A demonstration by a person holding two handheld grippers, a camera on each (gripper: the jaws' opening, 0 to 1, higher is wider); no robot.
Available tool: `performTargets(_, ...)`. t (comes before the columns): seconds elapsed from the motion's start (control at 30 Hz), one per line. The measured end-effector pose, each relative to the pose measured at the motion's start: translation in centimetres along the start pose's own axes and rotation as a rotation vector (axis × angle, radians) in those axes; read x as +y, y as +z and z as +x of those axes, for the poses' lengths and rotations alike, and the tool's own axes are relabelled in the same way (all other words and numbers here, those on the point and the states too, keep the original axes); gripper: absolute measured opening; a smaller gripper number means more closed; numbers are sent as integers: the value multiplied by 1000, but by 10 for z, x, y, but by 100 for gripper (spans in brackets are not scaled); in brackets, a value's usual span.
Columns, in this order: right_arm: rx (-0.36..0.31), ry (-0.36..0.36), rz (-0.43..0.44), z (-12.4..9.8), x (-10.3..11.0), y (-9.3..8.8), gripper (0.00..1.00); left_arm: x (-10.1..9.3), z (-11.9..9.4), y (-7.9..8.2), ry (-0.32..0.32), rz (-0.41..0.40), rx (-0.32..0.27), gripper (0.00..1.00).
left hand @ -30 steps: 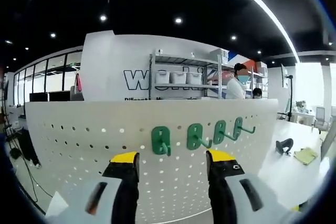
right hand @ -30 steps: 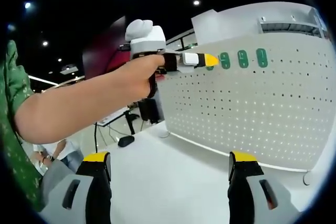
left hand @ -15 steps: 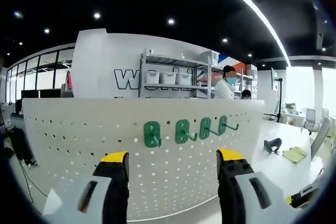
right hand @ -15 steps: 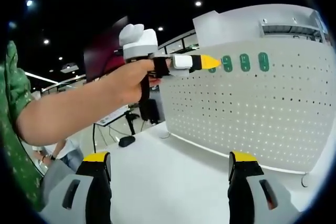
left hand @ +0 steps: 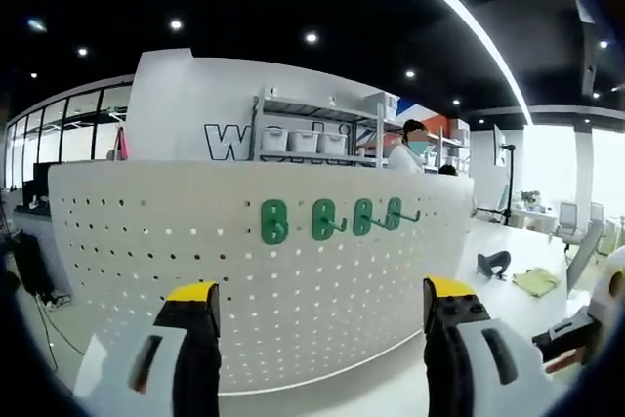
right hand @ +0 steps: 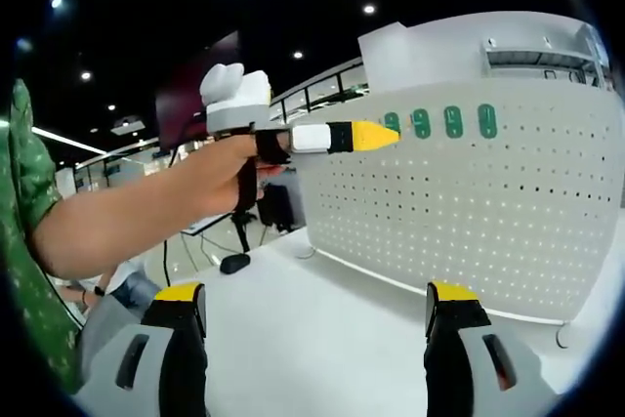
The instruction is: Insert the hook assembly into the mounting plate slot until the hook locks in place.
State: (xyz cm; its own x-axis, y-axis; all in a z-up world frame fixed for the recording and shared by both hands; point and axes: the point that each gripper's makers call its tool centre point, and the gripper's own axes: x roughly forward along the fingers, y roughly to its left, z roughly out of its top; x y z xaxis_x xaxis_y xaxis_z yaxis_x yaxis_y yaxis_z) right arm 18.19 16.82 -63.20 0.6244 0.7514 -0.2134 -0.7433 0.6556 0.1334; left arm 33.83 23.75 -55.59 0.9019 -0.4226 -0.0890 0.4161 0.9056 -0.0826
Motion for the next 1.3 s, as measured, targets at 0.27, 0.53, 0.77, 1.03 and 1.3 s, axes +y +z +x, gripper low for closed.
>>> performTargets(0.27,-7,-13,-5,-5,0,3,95,-3,-19,-5,-4,5,-4,91)
performTargets(0.53,-13,-29,-7,-10,3,3,96,1,-45,-17,8,0,-1,93)
performTargets(0.77,-17,-42,-8,-16,6,2,96,2,-69,-31,16,-22,10,92)
performTargets(1.03,-25,-71,-9,-26,8,-2,96,-7,-93,-42,18,-29,12,91)
performTargets(1.3,-28,-104,-10,-37,10,-8,96,-15,-119,-59,31,-8,31,91)
